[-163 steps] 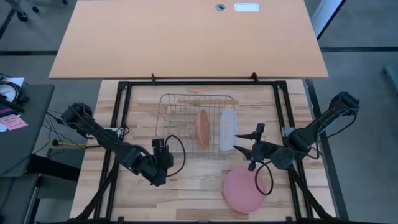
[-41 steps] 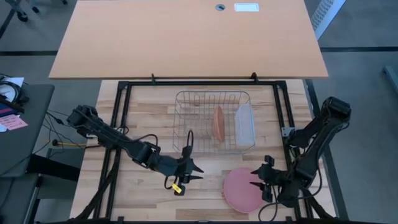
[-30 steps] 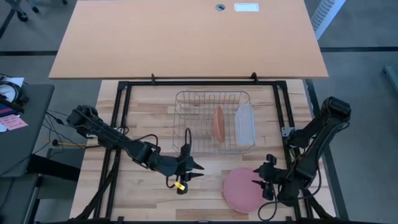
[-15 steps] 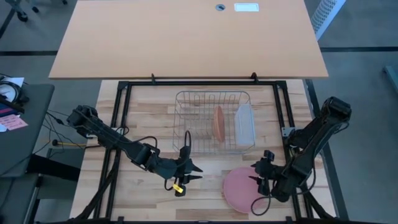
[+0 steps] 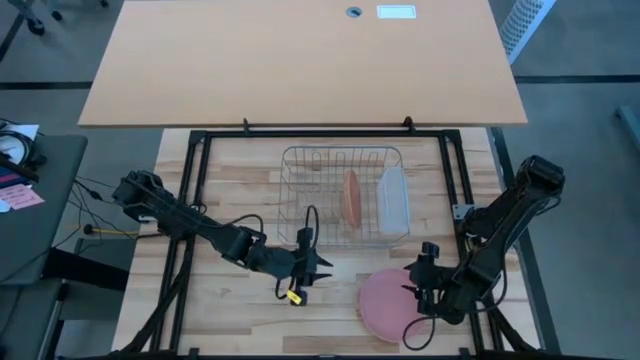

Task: Sort dishes
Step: Put the light pink plate in the dish rack

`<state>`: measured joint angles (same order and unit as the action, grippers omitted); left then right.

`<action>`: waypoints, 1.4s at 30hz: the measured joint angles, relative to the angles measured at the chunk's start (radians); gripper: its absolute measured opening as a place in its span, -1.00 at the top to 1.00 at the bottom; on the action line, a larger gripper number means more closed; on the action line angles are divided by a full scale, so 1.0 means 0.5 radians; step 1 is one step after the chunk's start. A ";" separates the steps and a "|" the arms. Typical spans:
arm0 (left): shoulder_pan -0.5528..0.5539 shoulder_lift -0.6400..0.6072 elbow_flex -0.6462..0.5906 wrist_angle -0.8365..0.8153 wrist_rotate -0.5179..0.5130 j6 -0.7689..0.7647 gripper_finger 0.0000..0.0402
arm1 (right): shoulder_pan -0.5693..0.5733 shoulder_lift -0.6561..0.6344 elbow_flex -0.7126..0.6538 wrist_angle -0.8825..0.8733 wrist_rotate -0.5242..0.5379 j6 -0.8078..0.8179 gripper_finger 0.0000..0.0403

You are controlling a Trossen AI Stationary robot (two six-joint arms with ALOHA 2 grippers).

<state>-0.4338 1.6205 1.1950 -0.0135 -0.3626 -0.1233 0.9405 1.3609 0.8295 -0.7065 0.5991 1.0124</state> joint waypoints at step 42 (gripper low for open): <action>0.082 0.001 0.000 -0.155 0.394 0.050 0.52 | 0.043 0.000 0.000 -0.067 -0.305 0.609 -0.15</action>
<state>-0.3929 1.6211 1.1950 -0.0910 -0.1654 -0.0982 0.9622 1.3609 0.8295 -0.7400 0.4464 1.3170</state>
